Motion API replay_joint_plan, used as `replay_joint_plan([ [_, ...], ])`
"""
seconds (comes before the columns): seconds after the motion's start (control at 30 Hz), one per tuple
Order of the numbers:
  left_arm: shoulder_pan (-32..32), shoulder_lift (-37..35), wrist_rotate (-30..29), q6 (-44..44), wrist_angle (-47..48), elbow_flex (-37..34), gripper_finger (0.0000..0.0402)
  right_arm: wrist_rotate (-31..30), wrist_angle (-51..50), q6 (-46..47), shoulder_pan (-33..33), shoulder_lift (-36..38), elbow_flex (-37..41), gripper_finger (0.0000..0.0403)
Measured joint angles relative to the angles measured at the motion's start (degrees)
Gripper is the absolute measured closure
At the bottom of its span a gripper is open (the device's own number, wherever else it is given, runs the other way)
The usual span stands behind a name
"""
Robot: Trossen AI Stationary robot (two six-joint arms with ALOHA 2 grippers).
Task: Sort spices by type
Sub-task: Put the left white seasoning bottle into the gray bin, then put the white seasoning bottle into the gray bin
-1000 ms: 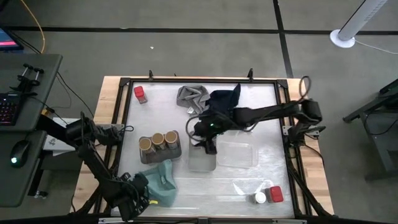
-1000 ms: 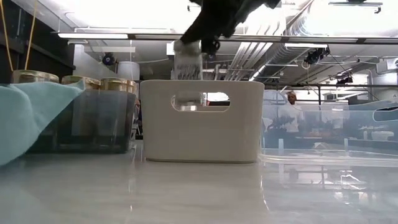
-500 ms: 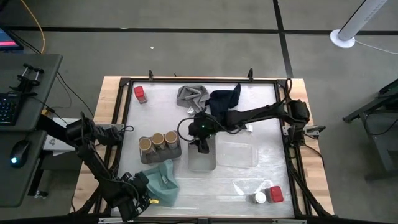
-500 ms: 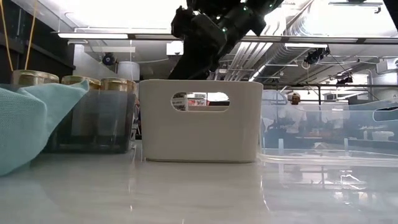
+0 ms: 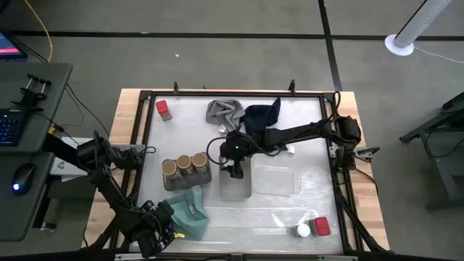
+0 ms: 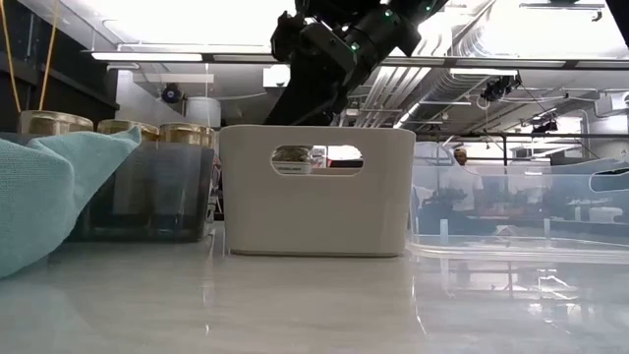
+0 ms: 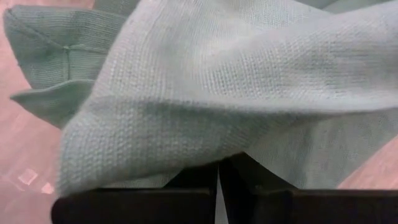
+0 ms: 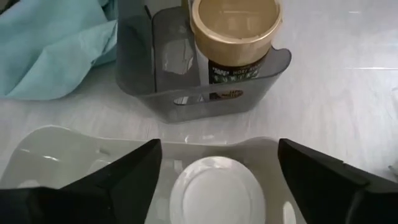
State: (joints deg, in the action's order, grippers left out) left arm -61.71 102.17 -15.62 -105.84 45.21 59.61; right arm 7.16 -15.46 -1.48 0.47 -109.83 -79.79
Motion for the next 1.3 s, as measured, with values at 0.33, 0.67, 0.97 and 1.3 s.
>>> replay_joint_plan([
  [0.33,-0.5,-1.1,0.0,1.3,0.0,0.0,0.0401,-1.0,-1.1,-1.9,-0.2,4.6,0.0,0.007],
  [0.67,-1.6,-13.0,-5.7,8.3,5.4,0.0,0.0401,-3.7,-2.8,-0.9,-1.6,12.4,0.0,0.0069],
  [0.97,5.0,-28.2,-13.9,25.0,9.0,0.0,0.0392,-3.8,-7.6,1.5,-2.5,18.9,0.0,0.0069],
  [1.3,32.5,-37.7,-34.3,57.6,-0.9,0.0,0.0337,-3.7,-31.2,18.4,4.0,24.6,-0.1,0.0069],
])
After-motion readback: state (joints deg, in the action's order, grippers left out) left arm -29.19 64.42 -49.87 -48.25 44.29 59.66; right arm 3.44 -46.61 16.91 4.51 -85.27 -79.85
